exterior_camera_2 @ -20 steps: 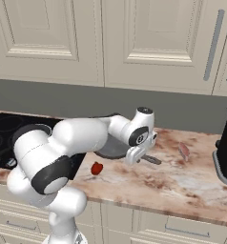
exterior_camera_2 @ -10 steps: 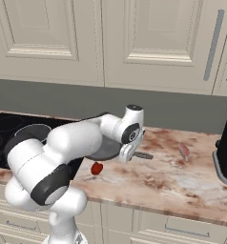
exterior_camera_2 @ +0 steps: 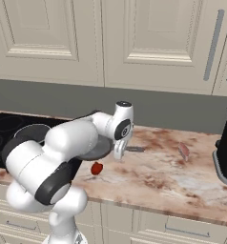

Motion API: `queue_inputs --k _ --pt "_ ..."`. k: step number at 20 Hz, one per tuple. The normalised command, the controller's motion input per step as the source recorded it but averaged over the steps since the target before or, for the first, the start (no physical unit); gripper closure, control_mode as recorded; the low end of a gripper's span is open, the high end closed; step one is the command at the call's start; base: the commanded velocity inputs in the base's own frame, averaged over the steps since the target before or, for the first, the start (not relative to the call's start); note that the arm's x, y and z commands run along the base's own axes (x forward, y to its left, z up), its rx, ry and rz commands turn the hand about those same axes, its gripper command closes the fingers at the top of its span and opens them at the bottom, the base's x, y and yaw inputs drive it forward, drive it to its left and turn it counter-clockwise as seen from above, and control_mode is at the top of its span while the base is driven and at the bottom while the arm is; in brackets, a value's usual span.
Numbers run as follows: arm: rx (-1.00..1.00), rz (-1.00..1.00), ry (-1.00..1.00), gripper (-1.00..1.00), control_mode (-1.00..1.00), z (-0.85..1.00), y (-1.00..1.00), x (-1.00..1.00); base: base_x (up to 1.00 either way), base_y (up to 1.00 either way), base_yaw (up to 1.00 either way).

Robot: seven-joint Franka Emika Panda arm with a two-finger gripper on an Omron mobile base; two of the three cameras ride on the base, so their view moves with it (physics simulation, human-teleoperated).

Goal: Place both pans onto different burners. Then place the bell pepper and the steak on different pans.

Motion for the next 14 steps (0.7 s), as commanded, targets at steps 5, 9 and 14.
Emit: queue_inputs --k 5,9,14 --pt "0.00 0.15 0.03 1.00 -1.00 0.03 0.43 0.20 0.00 0.00 0.00" --pt "0.00 0.16 0.05 1.00 -1.00 0.00 0.47 0.08 0.00 0.00 0.00" --pt "0.00 0.16 0.04 1.00 -1.00 0.00 0.46 0.13 0.00 0.00 0.00"
